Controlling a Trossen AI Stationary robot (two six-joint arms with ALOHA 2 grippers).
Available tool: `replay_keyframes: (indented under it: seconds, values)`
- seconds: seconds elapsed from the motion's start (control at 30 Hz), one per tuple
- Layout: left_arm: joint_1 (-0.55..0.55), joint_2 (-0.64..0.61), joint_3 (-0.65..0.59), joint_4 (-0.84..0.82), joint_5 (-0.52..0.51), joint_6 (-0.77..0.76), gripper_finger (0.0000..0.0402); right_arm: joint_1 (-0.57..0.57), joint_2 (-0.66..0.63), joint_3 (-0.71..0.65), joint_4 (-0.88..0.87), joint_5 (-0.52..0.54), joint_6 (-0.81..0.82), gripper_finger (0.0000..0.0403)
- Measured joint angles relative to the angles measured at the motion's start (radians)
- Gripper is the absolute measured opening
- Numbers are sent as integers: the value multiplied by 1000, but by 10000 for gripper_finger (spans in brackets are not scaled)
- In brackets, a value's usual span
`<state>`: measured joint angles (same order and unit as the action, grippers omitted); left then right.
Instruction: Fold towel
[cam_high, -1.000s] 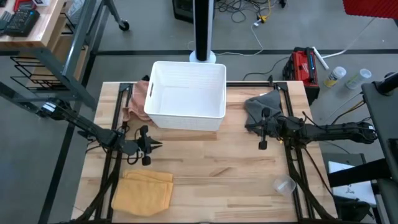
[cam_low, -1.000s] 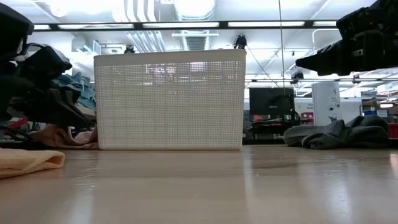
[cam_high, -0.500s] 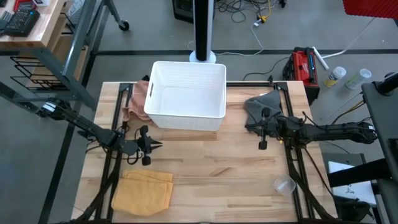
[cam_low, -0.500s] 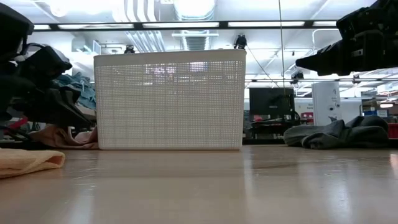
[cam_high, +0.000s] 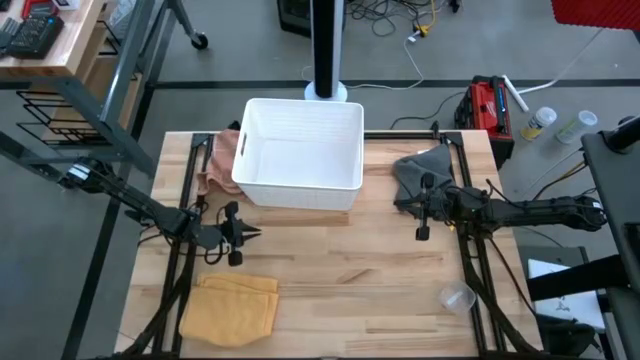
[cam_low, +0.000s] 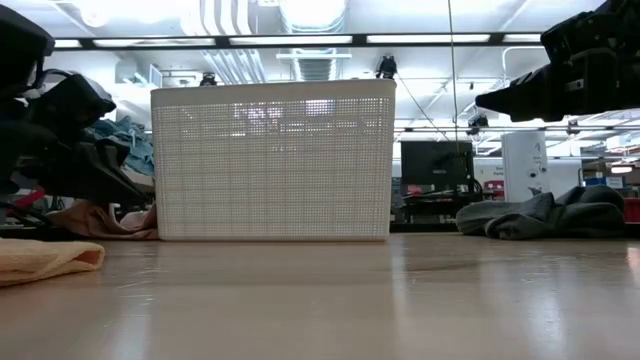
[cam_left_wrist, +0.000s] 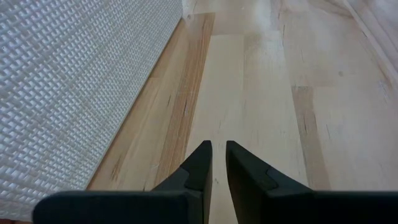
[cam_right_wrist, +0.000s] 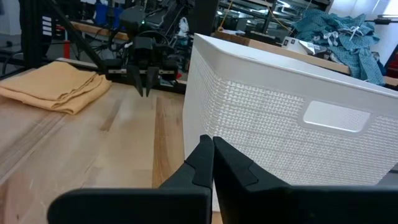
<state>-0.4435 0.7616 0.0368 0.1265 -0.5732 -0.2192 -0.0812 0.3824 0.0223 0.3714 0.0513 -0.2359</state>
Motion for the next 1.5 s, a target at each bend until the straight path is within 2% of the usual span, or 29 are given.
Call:
replay_keyframes:
  seconds: [1.07, 1.2, 1.27, 1.5]
  values:
    - [0, 0, 0, 0, -4, 0, 38, 0, 0, 0, 0, 0, 0, 0]
    - [4, 0, 0, 4, -225, 0, 38, 0, 0, 0, 2, 1, -99, 0]
    - [3, 0, 0, 3, -286, 0, 38, 0, 0, 0, 0, 1, -160, 0]
    - [3, 0, 0, 3, -297, 0, 38, 0, 0, 0, 0, 1, -202, 0]
